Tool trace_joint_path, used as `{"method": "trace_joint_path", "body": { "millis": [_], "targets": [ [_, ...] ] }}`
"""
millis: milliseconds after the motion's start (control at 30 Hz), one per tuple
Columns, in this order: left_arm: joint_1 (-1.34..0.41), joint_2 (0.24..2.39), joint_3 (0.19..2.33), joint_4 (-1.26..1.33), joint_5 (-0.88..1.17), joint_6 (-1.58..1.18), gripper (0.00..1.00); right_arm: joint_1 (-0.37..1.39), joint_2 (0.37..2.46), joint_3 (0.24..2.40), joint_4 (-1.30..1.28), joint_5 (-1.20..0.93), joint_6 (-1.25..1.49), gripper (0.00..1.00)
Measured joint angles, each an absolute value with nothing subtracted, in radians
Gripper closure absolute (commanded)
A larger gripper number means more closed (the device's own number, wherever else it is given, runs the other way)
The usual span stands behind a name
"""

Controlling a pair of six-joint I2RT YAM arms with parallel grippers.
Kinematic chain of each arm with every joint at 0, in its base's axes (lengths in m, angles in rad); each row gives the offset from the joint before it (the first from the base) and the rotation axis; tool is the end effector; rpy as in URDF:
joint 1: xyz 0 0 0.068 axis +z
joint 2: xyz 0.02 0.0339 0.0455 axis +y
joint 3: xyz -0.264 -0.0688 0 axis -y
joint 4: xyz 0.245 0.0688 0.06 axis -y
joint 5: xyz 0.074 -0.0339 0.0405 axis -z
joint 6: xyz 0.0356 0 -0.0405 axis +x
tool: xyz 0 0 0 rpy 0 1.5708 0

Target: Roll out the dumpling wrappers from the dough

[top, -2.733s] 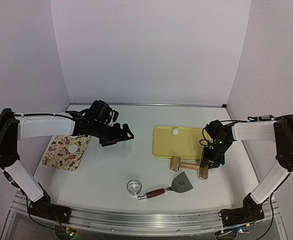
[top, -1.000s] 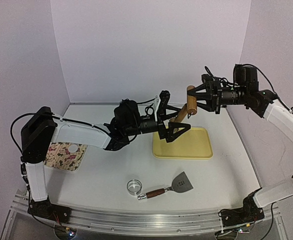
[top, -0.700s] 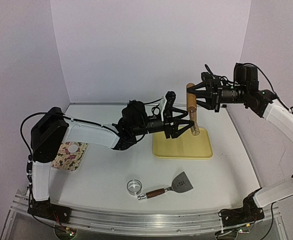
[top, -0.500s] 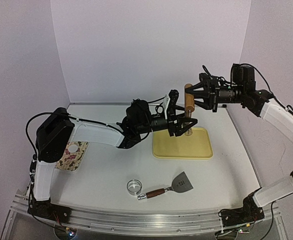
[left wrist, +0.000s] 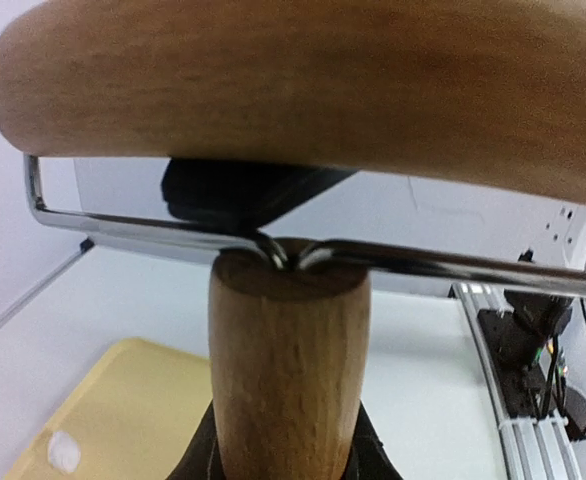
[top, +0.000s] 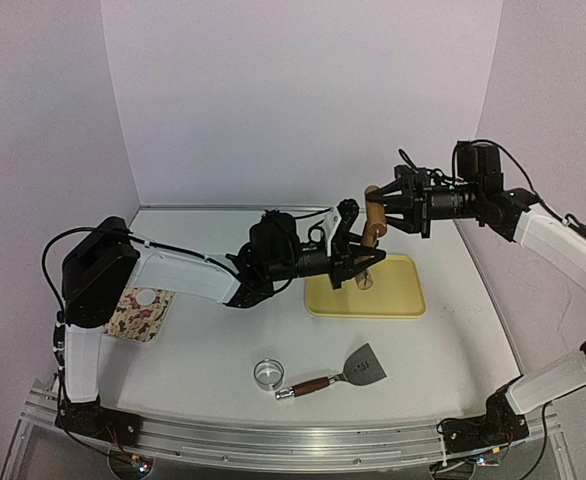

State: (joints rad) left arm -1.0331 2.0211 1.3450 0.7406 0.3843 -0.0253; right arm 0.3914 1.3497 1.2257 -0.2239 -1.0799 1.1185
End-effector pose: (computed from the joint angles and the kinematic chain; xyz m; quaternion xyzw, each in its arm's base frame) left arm 0.2294 -0.4108 0.2516 0.4462 0.5206 -0.4743 0.5522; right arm 0.2635 0.1427 0.3694 -0.0261 0.7614 0.6440 0.0702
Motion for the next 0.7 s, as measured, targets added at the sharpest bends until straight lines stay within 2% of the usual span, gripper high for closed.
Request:
{"method": "trace_joint_path", "body": {
  "millis": [67, 167, 367, 567, 700],
  "targets": [
    [-1.042, 1.978, 1.29, 0.669, 0.354, 0.001, 1.0, 0.385, 1.343, 1.173, -0.227, -1.092, 1.115, 0.94],
    [-1.058, 1.925, 1.239, 0.551, 0.315, 0.053, 1.0, 0.373, 1.332, 1.113, -0.276, -1.101, 1.074, 0.93],
    [-1.073, 1.878, 1.253, 0.305, 0.293, 0.151, 1.0, 0.367, 1.336, 1.09, -0.442, -1.081, 0.894, 0.87],
    [-1.077, 1.877, 1.295, 0.114, 0.276, 0.191, 1.0, 0.369, 1.395, 1.068, -0.488, -1.077, 0.787, 0.68],
    [-1.085, 1.879, 1.322, -0.007, 0.238, 0.201, 1.0, 0.384, 1.438, 1.056, -0.483, -1.059, 0.735, 0.61]
  ]
}}
